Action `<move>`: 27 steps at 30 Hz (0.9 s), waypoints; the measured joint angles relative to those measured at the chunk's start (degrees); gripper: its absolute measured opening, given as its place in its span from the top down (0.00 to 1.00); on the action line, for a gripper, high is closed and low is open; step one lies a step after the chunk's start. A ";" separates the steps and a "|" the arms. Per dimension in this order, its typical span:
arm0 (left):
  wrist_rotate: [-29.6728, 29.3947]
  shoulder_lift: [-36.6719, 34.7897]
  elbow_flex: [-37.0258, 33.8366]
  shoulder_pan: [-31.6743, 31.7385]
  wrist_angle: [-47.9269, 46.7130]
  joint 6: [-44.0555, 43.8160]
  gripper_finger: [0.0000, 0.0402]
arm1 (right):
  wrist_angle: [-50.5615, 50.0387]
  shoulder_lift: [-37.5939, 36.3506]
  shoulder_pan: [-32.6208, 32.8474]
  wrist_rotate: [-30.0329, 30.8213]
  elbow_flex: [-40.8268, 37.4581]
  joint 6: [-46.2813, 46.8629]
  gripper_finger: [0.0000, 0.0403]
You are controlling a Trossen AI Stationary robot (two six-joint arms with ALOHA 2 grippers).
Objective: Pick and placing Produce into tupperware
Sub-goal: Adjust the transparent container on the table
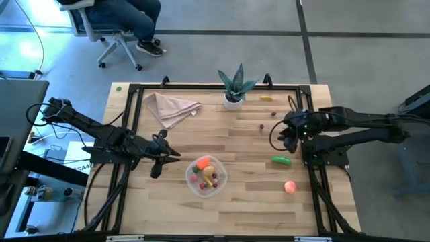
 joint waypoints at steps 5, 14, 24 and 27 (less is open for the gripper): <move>6.36 0.22 0.00 -0.02 -0.60 -1.35 0.79 | -5.32 0.01 0.62 -1.94 1.68 3.54 0.69; 6.52 0.74 -0.02 0.00 -3.32 -1.47 0.79 | -11.06 0.15 3.25 -4.08 1.68 9.33 0.69; 2.05 1.27 -0.02 0.00 -3.53 4.33 0.79 | -14.10 0.15 3.63 -6.46 1.68 14.57 0.61; 5.04 1.27 -0.02 -0.02 -4.44 1.62 0.79 | -14.11 0.55 4.38 -5.89 1.68 13.30 0.60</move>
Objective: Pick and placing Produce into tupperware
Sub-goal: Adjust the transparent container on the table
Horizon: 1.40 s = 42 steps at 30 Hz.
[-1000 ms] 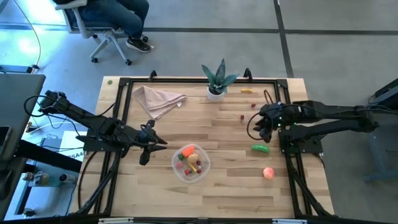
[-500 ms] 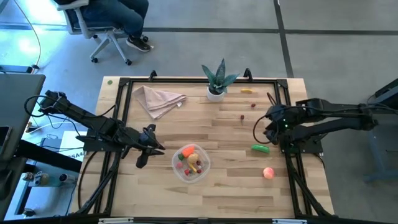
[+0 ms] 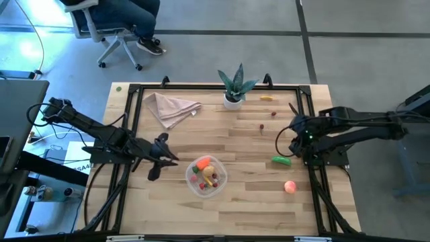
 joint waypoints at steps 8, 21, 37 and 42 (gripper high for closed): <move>0.55 5.80 0.04 -0.02 -4.67 -4.56 0.79 | 0.81 3.41 1.87 1.95 0.00 -1.22 0.60; 6.52 22.82 0.04 -0.18 0.38 -11.67 0.79 | 0.81 5.94 1.85 3.75 0.00 -1.30 0.60; 6.53 39.82 9.93 -5.63 5.72 -11.84 0.79 | 0.82 5.92 1.85 5.22 -0.02 -1.06 0.60; 6.49 43.89 13.37 -5.57 4.66 -10.18 0.79 | 0.92 5.90 1.83 5.28 -0.02 -1.36 0.60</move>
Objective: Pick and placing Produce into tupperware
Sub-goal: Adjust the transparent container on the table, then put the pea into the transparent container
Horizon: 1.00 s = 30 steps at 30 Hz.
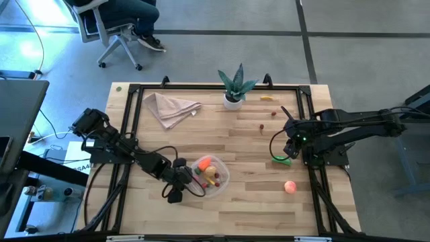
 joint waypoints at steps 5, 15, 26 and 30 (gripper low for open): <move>-1.90 0.79 2.12 0.06 0.12 1.45 0.79 | 0.31 0.06 0.00 0.19 -0.01 -0.04 0.60; -1.87 0.78 2.80 7.52 0.28 4.33 0.79 | 0.85 0.02 0.00 1.15 -0.02 -0.11 0.60; 0.52 0.78 2.80 13.96 1.90 10.34 0.79 | 0.88 0.04 0.00 2.27 -0.02 -0.57 0.60; 1.02 0.74 2.80 15.49 -0.80 11.58 0.79 | 0.87 0.04 0.00 2.26 -0.02 -0.55 0.60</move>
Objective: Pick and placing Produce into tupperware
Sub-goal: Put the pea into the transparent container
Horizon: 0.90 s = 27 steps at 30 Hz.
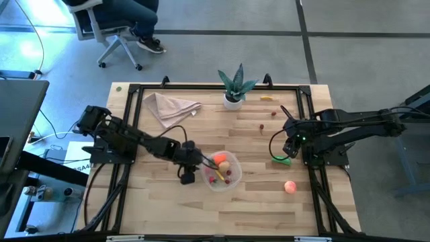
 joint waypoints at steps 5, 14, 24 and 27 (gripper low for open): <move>1.43 -1.65 0.00 2.42 -5.12 1.30 0.79 | 0.00 0.00 0.02 0.14 0.00 -0.91 0.60; 2.35 -13.37 0.02 5.94 -7.19 7.10 0.79 | 0.52 0.00 0.00 1.07 0.00 -2.14 0.60; 7.01 -37.71 0.02 5.84 -13.26 14.45 0.79 | 0.52 -0.01 0.00 1.30 0.00 -3.00 0.60; 7.64 -42.05 0.04 5.84 -15.77 15.11 0.79 | 0.55 -0.02 0.01 1.33 0.00 -3.63 0.60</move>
